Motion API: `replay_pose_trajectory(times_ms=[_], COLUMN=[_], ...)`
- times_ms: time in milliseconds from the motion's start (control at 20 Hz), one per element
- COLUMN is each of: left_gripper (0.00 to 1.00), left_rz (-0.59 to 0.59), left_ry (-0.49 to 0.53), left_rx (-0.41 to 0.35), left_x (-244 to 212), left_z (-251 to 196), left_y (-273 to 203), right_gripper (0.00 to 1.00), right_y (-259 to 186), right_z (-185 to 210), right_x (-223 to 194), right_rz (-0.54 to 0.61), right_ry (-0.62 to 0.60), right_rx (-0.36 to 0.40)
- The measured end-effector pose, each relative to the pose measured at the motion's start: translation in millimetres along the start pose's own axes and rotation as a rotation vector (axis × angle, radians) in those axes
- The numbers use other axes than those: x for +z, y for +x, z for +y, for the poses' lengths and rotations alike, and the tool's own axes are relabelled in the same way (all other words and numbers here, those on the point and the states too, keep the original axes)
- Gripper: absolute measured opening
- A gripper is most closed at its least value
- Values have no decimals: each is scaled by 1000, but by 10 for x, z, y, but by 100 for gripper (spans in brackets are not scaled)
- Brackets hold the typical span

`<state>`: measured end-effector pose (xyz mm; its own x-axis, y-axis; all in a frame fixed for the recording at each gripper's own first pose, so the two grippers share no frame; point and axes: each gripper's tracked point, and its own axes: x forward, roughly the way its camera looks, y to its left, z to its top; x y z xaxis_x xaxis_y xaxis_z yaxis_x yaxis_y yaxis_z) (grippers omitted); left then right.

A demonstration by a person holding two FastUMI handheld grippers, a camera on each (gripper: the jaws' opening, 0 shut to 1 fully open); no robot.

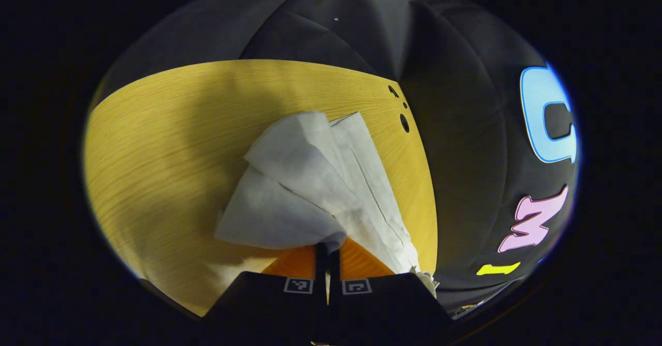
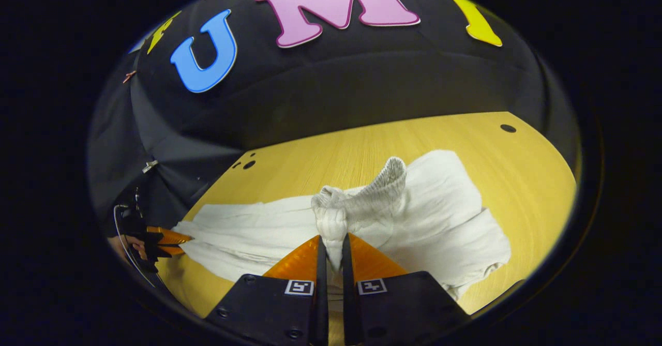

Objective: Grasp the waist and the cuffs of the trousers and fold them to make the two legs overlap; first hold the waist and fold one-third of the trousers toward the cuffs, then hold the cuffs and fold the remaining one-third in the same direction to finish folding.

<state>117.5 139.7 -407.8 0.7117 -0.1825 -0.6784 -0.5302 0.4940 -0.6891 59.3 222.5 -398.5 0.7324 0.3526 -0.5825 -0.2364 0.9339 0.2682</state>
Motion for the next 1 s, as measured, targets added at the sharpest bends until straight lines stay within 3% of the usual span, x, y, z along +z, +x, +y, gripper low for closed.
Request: replay_pose_trajectory(times_ms=[50,200,250,300,350,400,550,850,1000], left_gripper=[6,6,6,6,6,6,6,6,6], left_rz=[1,5,1,-8,-15,-23,-44,-128,-168], left_ry=[6,27,27,27,28,25,16,-17,19], left_rx=[0,-4,-9,-20,-28,-36,-57,-145,-137], left_x=[0,-7,8,24,37,39,75,226,258], left_z=[-12,-12,-22,-42,-52,-66,-119,-458,-586], left_y=[-6,3,-5,-12,-31,-40,-68,-188,-192], right_gripper=[16,41,37,60,53,69,89,90,90], right_y=[11,20,0,-13,-28,-90,-237,-622,-855], right_z=[55,169,202,241,285,344,491,166,-195], right_x=[-86,-256,-267,-230,-203,-170,-24,175,246], right_rz=[24,71,73,64,59,53,30,-1,-25], right_ry=[6,23,27,27,35,52,83,92,136], right_rx=[20,75,93,107,129,159,222,183,126])
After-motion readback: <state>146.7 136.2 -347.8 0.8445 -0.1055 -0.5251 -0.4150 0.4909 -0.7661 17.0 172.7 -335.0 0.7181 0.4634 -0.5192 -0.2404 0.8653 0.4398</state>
